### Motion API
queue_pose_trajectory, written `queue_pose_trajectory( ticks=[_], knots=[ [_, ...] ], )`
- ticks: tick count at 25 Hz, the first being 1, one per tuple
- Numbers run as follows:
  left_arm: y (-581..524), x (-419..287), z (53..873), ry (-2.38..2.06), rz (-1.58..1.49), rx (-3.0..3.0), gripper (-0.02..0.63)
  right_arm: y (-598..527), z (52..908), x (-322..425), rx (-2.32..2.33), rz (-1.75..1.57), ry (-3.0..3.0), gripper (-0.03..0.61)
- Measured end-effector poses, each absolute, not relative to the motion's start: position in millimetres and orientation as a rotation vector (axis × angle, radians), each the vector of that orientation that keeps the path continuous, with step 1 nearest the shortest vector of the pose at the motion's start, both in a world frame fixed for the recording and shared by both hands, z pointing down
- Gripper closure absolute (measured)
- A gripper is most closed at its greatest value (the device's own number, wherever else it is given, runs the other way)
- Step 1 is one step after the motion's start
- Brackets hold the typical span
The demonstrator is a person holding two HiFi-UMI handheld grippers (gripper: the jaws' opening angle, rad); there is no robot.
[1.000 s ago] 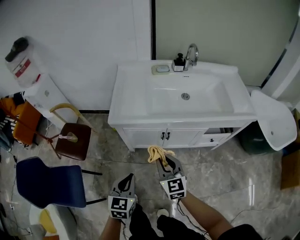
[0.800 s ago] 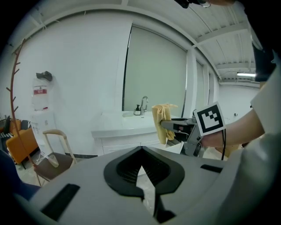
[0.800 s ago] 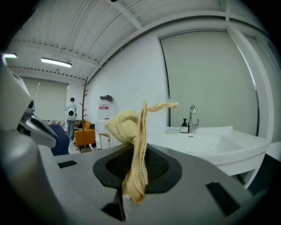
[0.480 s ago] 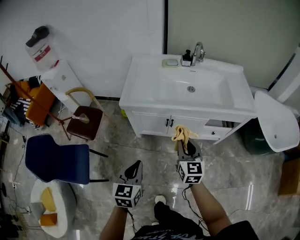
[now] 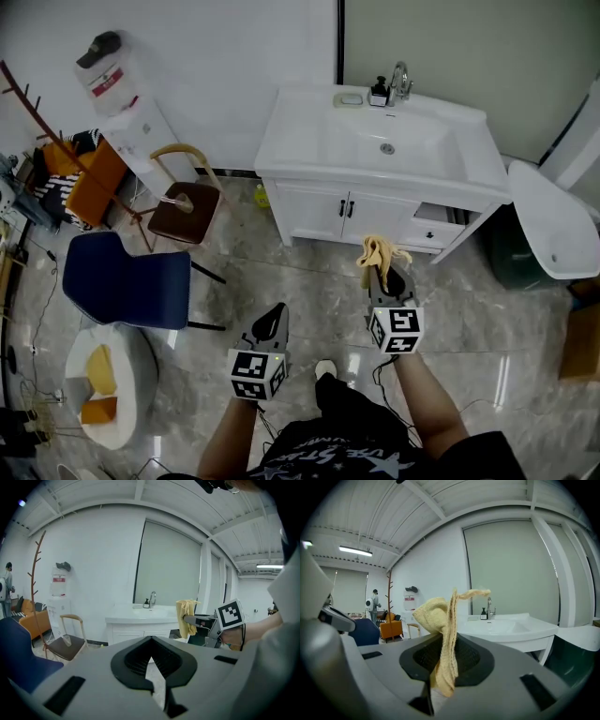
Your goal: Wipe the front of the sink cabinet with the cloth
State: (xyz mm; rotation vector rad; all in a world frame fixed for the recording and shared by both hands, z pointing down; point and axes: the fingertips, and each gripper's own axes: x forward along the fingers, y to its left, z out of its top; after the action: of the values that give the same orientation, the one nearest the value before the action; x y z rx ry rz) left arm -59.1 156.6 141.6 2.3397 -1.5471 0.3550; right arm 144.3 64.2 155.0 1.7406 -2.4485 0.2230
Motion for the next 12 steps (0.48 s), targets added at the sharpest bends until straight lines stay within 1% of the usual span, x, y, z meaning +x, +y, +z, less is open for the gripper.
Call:
queue_pose_trajectory(
  ticks=[12],
  knots=[
    [303.4,-70.7,136.3,-1.54,0.315,2.355,0.6,231.5,147.4,142.8,1.75,0.24,-2.44,0.502]
  ],
)
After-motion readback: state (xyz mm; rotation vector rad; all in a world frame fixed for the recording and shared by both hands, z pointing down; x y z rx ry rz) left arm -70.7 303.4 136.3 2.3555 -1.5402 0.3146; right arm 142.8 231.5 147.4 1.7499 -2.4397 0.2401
